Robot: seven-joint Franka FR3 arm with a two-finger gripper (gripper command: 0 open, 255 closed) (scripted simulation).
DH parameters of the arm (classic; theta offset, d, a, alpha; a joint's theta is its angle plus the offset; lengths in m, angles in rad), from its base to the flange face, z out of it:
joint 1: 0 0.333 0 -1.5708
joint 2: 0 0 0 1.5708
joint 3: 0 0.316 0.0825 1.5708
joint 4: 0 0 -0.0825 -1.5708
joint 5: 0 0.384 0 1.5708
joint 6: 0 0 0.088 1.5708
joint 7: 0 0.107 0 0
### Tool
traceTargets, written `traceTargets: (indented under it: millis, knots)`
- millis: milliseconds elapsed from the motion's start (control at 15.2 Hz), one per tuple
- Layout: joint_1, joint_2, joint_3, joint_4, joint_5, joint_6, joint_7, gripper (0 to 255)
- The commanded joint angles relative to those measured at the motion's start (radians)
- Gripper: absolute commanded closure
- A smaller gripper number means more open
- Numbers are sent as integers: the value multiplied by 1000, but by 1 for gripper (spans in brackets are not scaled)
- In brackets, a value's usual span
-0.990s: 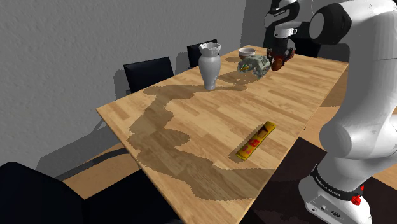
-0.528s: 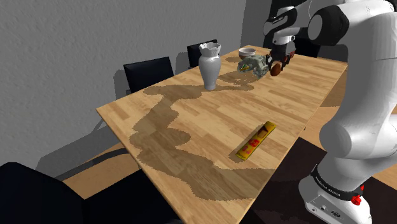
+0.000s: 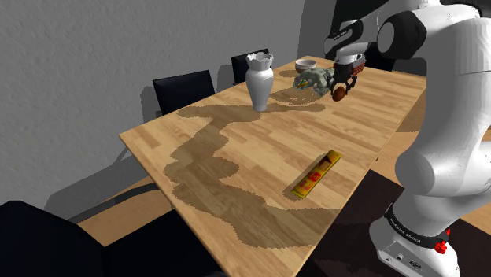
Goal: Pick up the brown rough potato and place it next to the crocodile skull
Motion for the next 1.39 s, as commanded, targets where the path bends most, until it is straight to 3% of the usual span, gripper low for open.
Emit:
traceTargets:
  millis: [0,330,858,924,1320]
  knots:
    - [0,9,1,-12,1,21,1,255]
    - [-1,37,2,-34,3,71,3,255]
    - [-1,37,2,-34,3,71,3,255]
    - [-1,37,2,-34,3,71,3,0]
    - [0,24,2,-20,2,45,3,0]
